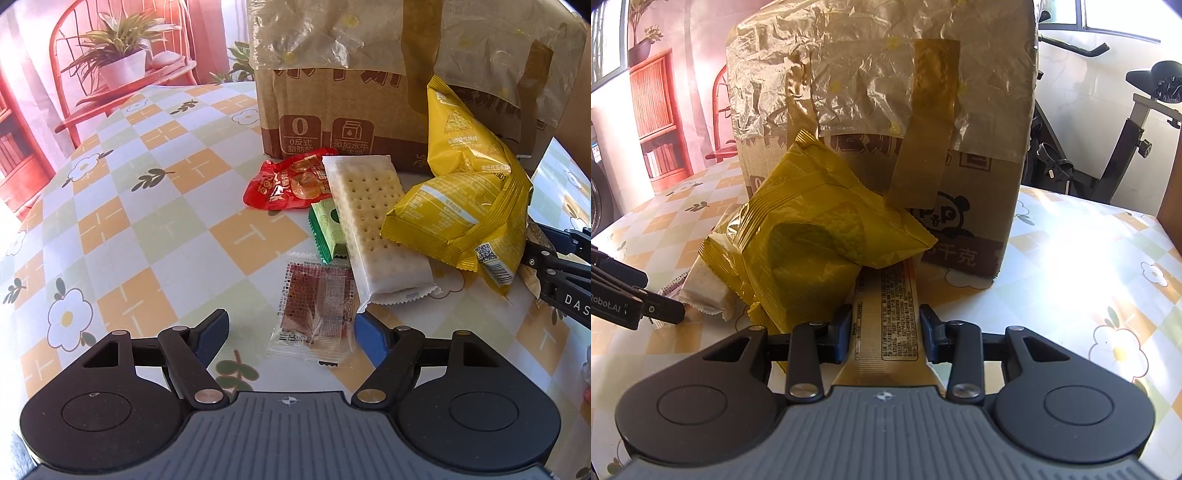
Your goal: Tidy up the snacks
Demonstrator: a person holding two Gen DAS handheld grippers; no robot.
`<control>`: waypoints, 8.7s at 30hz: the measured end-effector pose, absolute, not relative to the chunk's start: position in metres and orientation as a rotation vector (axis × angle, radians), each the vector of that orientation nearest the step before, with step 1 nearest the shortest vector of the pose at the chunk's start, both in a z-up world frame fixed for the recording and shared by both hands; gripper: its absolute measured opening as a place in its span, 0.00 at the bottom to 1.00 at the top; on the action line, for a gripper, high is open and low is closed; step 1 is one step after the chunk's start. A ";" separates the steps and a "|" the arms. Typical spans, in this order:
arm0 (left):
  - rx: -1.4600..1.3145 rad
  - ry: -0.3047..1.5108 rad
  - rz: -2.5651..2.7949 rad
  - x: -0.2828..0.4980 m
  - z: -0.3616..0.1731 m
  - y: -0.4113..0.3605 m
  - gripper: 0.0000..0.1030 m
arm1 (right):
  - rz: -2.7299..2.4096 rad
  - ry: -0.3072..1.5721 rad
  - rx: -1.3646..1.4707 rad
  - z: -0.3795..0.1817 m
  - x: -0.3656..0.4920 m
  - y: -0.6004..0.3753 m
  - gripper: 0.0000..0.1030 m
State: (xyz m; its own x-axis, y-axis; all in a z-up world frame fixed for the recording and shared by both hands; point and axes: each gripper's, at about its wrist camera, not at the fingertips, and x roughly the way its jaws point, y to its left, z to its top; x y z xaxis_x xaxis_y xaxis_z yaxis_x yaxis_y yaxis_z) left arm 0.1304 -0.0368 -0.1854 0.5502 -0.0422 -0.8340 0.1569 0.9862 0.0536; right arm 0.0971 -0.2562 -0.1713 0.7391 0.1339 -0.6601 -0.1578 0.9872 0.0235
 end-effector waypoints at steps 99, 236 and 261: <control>0.043 0.506 -0.314 0.252 0.019 -0.066 0.66 | 0.042 0.459 0.041 0.019 0.187 -0.268 0.64; -0.060 0.382 -0.315 0.154 0.010 -0.055 0.47 | 0.048 0.398 0.091 0.043 0.109 -0.270 0.73; -0.015 0.527 -0.262 0.304 -0.006 -0.095 0.47 | 0.000 0.593 0.032 0.021 0.274 -0.283 0.74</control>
